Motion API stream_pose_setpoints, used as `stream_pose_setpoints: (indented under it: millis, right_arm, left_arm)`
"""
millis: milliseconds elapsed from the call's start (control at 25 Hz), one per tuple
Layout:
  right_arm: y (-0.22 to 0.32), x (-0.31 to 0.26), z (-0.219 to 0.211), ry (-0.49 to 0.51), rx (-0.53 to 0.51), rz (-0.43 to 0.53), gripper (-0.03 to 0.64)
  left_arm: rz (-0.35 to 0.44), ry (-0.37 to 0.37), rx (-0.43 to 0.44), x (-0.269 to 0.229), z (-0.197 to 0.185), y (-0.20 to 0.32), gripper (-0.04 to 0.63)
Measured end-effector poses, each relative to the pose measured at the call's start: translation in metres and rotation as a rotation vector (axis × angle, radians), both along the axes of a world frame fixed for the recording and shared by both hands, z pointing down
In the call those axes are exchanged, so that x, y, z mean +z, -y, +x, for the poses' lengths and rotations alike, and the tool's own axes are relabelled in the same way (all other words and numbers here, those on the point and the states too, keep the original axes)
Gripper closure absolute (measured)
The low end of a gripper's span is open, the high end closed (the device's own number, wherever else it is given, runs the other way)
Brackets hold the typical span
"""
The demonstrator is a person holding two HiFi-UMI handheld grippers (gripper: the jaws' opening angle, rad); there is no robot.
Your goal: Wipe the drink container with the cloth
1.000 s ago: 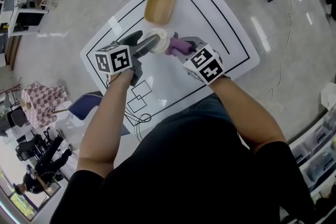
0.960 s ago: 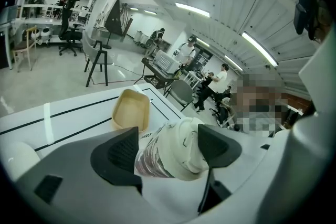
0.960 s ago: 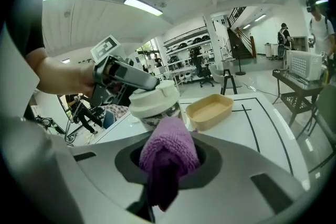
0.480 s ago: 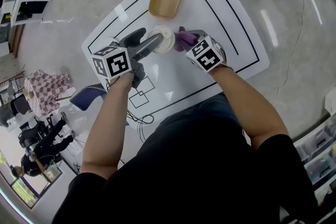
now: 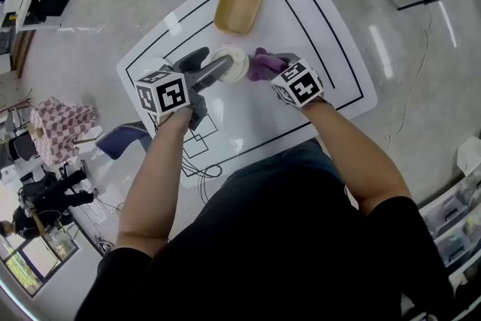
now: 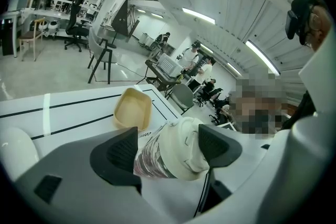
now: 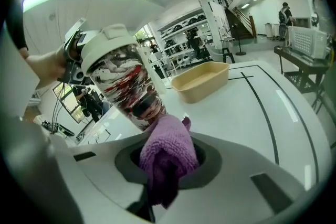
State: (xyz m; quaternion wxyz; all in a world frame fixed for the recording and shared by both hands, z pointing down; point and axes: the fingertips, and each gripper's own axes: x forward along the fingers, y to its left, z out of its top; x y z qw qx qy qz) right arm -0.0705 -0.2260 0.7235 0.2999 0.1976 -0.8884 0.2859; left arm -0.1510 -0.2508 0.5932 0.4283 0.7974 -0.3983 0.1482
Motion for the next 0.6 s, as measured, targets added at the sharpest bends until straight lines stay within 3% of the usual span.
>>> stream_pose_setpoints:
  millis: [200, 440, 600]
  right_arm:
    - [0.021, -0.038, 0.016, 0.141, 0.056, -0.067, 0.528]
    - [0.042, -0.113, 0.01, 0.409, 0.05, -0.134, 0.529]
    - [0.049, -0.133, -0.002, 0.537, 0.033, -0.232, 0.529]
  left_arm:
    - [-0.007, 0.003, -0.022, -0.002, -0.003, 0.0, 0.212]
    - [-0.029, -0.019, -0.055, -0.004, -0.004, -0.001, 0.206]
    - [-0.041, -0.033, -0.072, -0.003, -0.003, 0.0, 0.201]
